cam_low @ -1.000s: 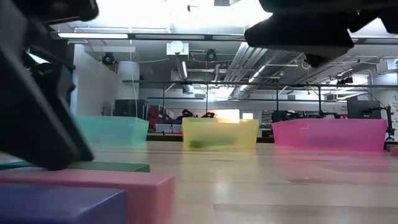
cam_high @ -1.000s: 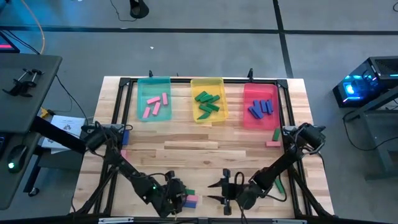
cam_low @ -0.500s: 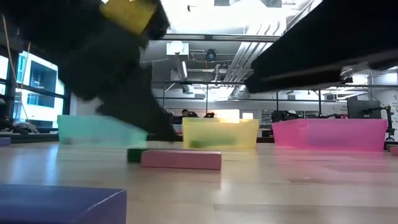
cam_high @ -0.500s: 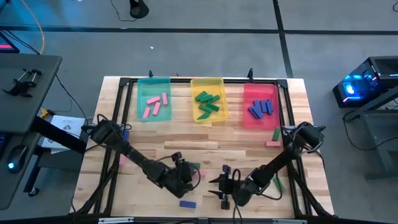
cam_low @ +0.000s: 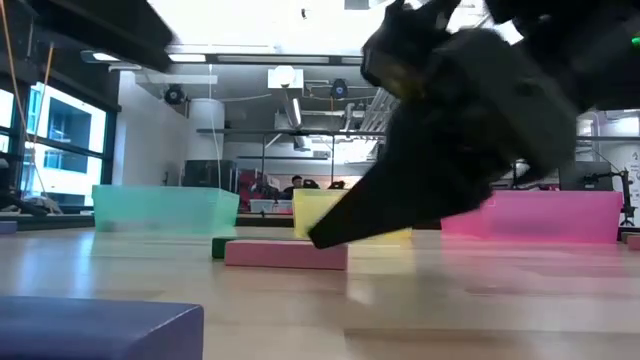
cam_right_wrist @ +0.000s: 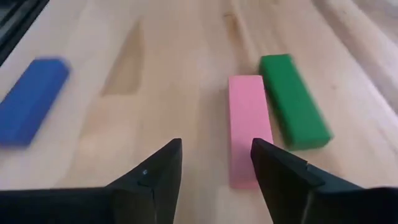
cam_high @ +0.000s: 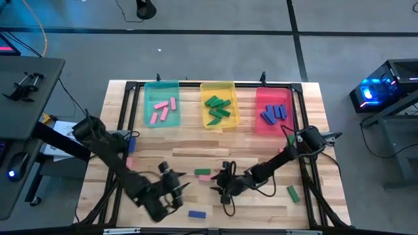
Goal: Sort blocks
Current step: Put the pink wooden block into the blue bin
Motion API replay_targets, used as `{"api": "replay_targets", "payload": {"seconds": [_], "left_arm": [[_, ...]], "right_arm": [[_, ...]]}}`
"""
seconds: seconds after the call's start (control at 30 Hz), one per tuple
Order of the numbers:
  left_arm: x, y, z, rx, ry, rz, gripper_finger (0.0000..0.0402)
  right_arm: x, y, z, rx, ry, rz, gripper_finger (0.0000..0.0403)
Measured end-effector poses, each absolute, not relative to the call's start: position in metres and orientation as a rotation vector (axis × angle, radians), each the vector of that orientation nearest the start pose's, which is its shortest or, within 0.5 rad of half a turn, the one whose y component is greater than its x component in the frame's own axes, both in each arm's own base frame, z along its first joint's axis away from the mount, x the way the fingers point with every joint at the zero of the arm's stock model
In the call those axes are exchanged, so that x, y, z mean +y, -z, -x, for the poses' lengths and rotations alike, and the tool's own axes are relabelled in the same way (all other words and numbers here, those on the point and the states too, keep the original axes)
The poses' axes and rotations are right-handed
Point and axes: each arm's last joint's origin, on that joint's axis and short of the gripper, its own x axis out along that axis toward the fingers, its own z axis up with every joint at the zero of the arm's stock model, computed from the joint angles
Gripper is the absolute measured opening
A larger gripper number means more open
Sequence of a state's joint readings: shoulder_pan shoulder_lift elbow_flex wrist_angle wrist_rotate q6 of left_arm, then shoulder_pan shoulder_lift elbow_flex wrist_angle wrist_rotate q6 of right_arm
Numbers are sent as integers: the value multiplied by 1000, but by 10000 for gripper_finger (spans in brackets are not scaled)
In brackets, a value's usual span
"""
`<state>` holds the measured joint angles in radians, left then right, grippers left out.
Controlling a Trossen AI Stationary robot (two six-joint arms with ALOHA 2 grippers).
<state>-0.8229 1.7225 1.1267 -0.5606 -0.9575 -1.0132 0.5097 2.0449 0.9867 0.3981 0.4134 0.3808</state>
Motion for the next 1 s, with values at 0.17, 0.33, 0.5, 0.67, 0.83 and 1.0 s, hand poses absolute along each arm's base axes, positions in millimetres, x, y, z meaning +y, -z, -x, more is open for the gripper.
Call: {"api": "replay_targets", "payload": {"seconds": [0.17, 0.33, 0.5, 0.67, 0.83, 1.0], "left_arm": [[-248, -191, -209, 508, -442, 94, 174], [-265, -178, -192, 462, -421, 117, 174], [-276, -170, -182, 451, -398, 164, 174], [-280, -171, -178, 411, -391, 198, 174], [-279, -173, -180, 344, -412, 193, 174], [-273, -174, -188, 289, -450, 165, 174]], "right_arm": [[171, -90, -349, 594, 67, -83, 185], [171, -89, -348, 604, 43, 0, 181], [176, -94, -348, 579, -20, 13, 169], [191, -118, -345, 463, -125, 58, 167], [187, -118, -339, 505, 21, 92, 167], [185, -106, -339, 532, 106, -42, 167]]}}
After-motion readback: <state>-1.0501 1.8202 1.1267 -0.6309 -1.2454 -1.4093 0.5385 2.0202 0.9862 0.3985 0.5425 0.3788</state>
